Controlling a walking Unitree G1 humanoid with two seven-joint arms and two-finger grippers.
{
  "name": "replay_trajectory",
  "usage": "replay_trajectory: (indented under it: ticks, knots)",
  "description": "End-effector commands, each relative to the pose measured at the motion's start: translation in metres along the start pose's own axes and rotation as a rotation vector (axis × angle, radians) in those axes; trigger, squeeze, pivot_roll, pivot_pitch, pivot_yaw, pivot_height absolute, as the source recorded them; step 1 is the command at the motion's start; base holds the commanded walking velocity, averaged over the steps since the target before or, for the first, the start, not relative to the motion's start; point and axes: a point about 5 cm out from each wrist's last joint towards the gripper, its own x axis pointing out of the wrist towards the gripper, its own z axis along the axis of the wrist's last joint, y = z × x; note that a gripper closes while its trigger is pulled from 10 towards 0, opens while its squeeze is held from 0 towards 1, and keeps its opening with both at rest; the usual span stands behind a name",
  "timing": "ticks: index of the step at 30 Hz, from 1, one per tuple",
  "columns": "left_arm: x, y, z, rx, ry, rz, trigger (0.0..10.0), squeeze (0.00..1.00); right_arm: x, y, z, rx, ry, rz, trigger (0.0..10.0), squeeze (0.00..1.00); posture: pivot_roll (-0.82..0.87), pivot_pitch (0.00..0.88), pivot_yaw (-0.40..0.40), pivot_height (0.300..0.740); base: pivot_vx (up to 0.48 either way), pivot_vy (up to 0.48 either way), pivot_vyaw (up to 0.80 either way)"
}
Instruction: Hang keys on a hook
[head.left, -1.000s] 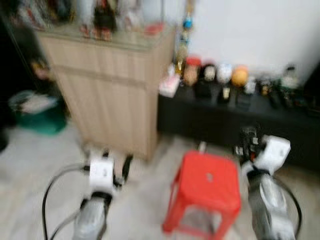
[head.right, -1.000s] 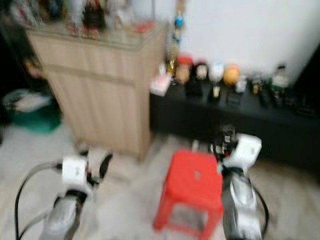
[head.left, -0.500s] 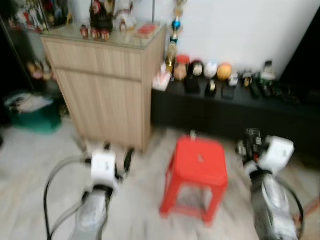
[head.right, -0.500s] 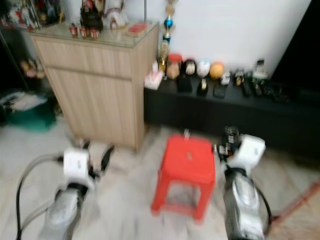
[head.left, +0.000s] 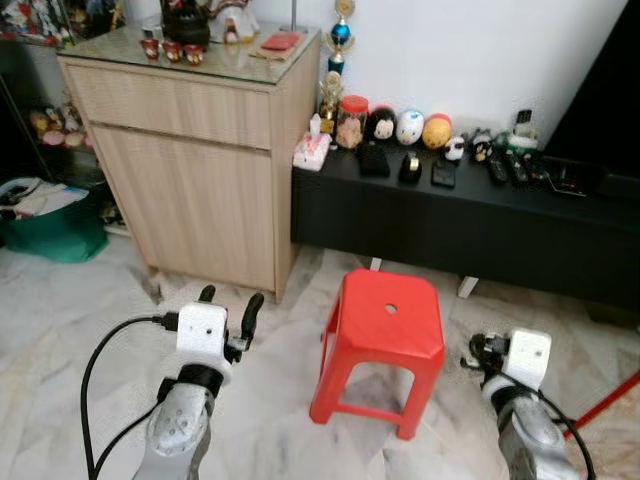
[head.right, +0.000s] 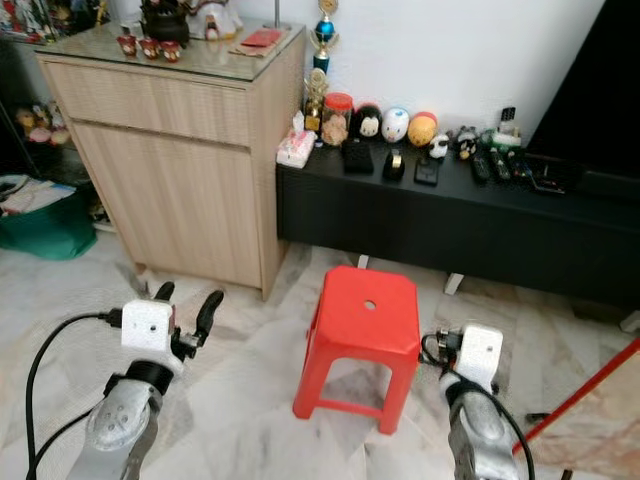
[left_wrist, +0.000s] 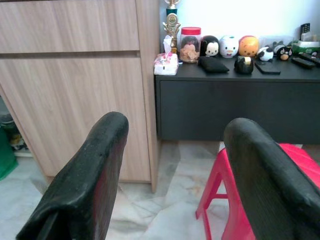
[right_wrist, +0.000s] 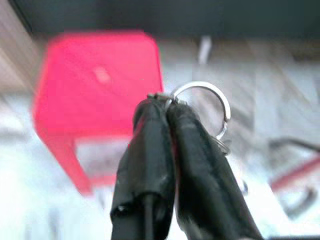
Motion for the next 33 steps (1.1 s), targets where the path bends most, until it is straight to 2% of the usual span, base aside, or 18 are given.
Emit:
replay_trajectory:
  ticks: [1, 6, 9, 33]
  knots:
    - [0.003, -0.001, 0.001, 0.011, -0.008, 0.001, 10.0, 0.0, -0.005, -0.007, -0.021, -0.044, 0.104, -0.035, 10.0, 0.0, 0.02, 0.0, -0.118, 0.74, 0.0, 0.0, 0.0]
    - [0.005, -0.001, 0.004, 0.023, -0.018, -0.001, 10.0, 0.0, -0.014, -0.015, -0.048, -0.066, 0.243, -0.099, 10.0, 0.0, 0.03, 0.0, -0.121, 0.74, 0.0, 0.0, 0.0]
    - [0.005, 0.0, 0.005, 0.033, -0.025, 0.0, 10.0, 0.0, -0.016, -0.017, -0.054, -0.068, 0.269, -0.115, 10.0, 0.0, 0.04, 0.0, -0.124, 0.74, 0.0, -0.092, 0.0]
    - [0.005, 0.001, 0.007, 0.04, -0.032, 0.008, 10.0, 0.0, -0.016, -0.014, -0.059, -0.04, 0.29, -0.121, 10.0, 0.0, 0.03, 0.0, -0.122, 0.74, 0.0, -0.398, 0.0]
